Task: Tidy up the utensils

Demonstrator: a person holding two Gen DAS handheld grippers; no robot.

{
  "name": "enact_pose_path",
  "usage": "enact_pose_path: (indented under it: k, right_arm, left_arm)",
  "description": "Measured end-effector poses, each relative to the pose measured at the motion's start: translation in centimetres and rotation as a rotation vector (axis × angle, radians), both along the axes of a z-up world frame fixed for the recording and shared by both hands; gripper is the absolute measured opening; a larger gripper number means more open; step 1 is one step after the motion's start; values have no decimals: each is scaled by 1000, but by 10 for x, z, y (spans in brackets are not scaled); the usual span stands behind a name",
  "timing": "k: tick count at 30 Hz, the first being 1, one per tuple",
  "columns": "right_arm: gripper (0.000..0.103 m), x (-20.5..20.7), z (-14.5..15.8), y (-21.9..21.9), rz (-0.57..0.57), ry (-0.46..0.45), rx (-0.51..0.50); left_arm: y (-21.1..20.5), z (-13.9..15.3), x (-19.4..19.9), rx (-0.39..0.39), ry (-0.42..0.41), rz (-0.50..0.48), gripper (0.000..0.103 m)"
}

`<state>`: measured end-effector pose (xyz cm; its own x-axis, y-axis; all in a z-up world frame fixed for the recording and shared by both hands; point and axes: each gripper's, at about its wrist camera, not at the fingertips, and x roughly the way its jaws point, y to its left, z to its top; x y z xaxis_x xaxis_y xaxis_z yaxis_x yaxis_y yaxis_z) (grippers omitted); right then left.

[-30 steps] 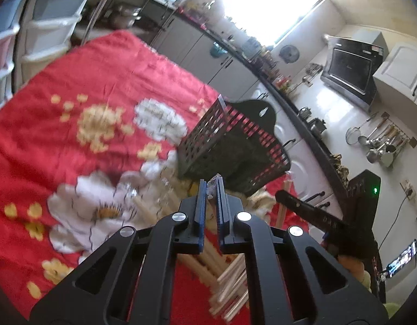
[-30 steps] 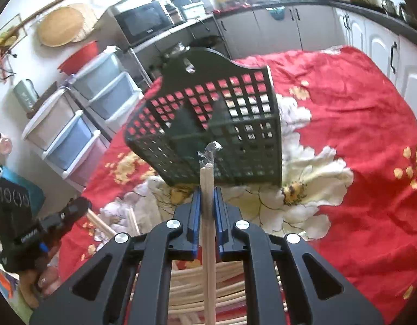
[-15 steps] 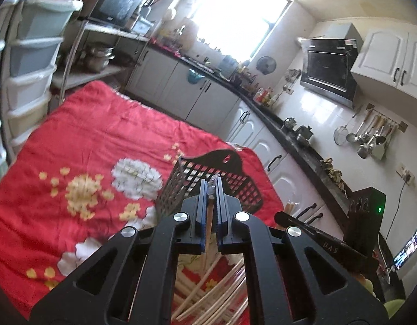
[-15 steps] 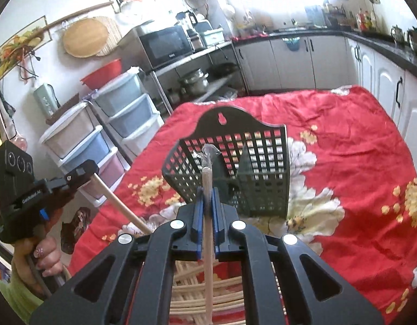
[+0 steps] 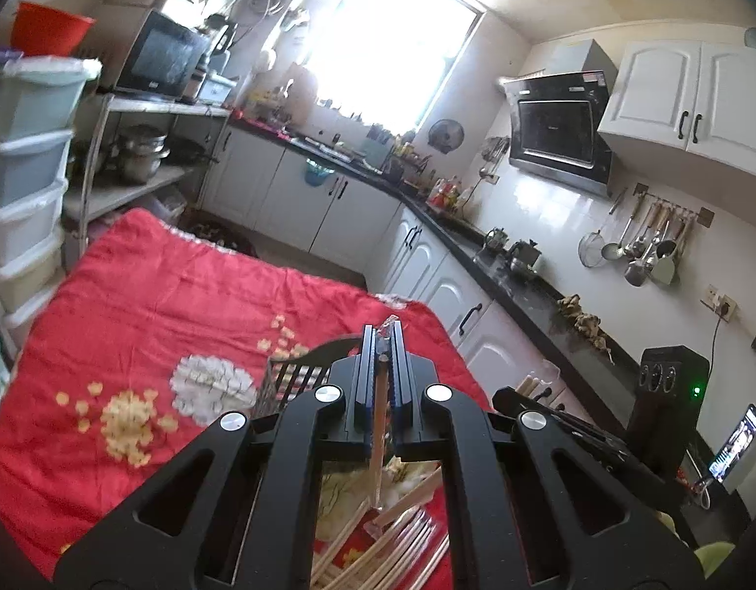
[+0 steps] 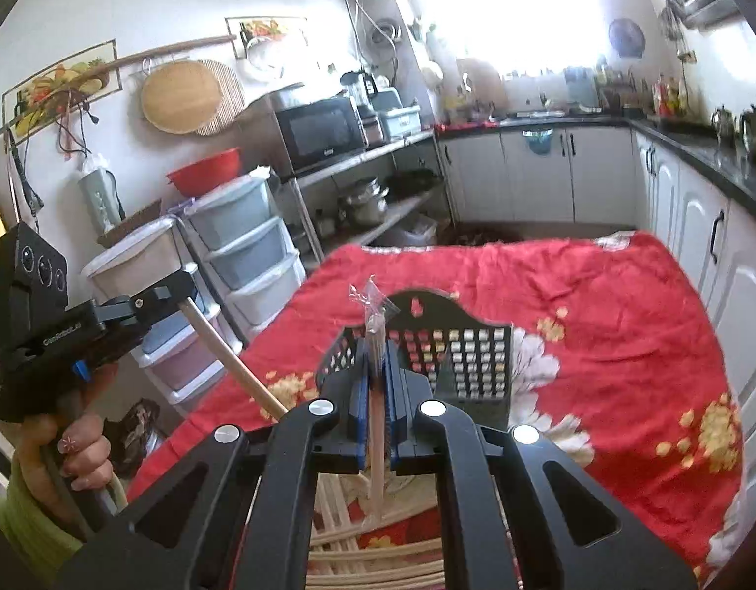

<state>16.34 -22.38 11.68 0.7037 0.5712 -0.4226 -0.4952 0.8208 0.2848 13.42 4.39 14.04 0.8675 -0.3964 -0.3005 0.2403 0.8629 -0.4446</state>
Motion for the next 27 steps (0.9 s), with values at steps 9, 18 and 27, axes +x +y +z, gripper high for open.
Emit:
enact_pose_path:
  k: [9,18,27]
  right_arm:
    - [6,6,35,-11,-54,-99,12]
    - [6,20,62,-25,-112,-177,60]
    - [6,46,66,-35,-169,-219,89]
  left_arm:
    - [-3,41,9,36,-93,25,2]
    - [-1,65,20,101,-148,88,2]
    - [5,55,44,122,-127,133,2]
